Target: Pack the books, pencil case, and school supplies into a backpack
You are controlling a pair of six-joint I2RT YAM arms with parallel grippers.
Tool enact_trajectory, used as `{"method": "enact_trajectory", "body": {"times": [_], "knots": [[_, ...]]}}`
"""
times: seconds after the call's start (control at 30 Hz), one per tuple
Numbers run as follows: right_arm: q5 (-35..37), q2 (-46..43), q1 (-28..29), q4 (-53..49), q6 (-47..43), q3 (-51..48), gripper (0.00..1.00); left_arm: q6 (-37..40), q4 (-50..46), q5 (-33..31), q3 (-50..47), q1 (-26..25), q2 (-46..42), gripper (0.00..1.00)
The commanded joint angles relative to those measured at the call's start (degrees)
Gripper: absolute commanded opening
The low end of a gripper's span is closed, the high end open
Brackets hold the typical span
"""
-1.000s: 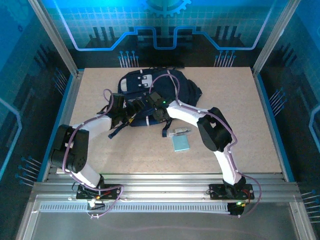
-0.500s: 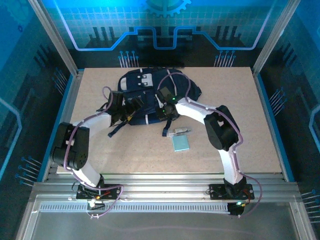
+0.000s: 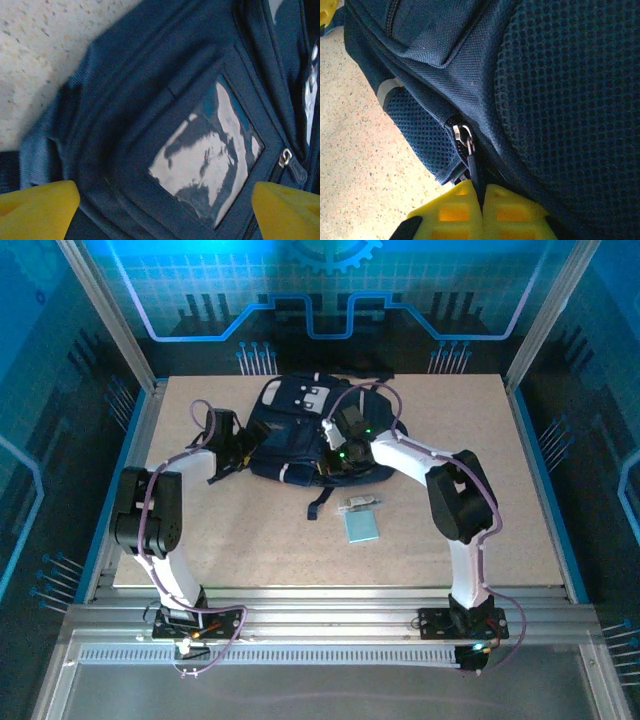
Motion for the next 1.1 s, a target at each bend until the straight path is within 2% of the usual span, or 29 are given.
{"method": "enact_trajectory", "body": {"times": [0.0, 0.13, 0.27, 0.43, 0.53, 0.63, 0.77, 0.93, 1.07], "knots": [[-0.23, -2.55, -2.71, -7.94, -0.66, -1.85, 0.0, 2.63, -3.58, -5.02, 1.13, 2.19, 2.75, 0.92], [-1.1, -4.71, -2.37, -9.44, -1.25, -3.76, 0.0, 3.1, -3.92, -5.81, 3.84, 2.27, 5.24, 0.92], [-4.44, -6.29, -2.53, -6.14, 0.45, -6.93, 0.0, 1.89, -5.18, -2.74, 7.05, 2.24, 6.93, 0.92], [-10.16, -5.44, -1.9, -1.83, 3.69, -4.5, 0.0, -5.13, 0.15, -0.15, -2.25, 1.73, -3.86, 0.94], [-11.88, -4.48, -1.2, -2.76, 3.93, -0.92, 0.0, -9.35, 1.14, 0.66, -7.01, 0.86, -10.18, 0.95], [-10.9, -4.12, 0.03, -4.57, 2.67, 2.2, 0.0, -14.61, 3.95, 0.85, -10.88, -1.86, -13.75, 0.95], [-6.74, -3.68, 2.15, -7.35, -0.19, 5.7, 0.0, -22.89, 9.49, 0.29, -14.56, -5.94, -14.04, 0.94], [-3.96, -2.78, 4.23, -8.89, -2.03, 7.71, 0.0, -31.44, 17.48, 0.25, -14.81, -10.26, -8.54, 0.93], [2.92, -1.89, 6.71, -11.69, -5.79, 9.55, 0.0, -35.28, 22.62, -0.1, -13.53, -11.3, -3.78, 0.89]]}}
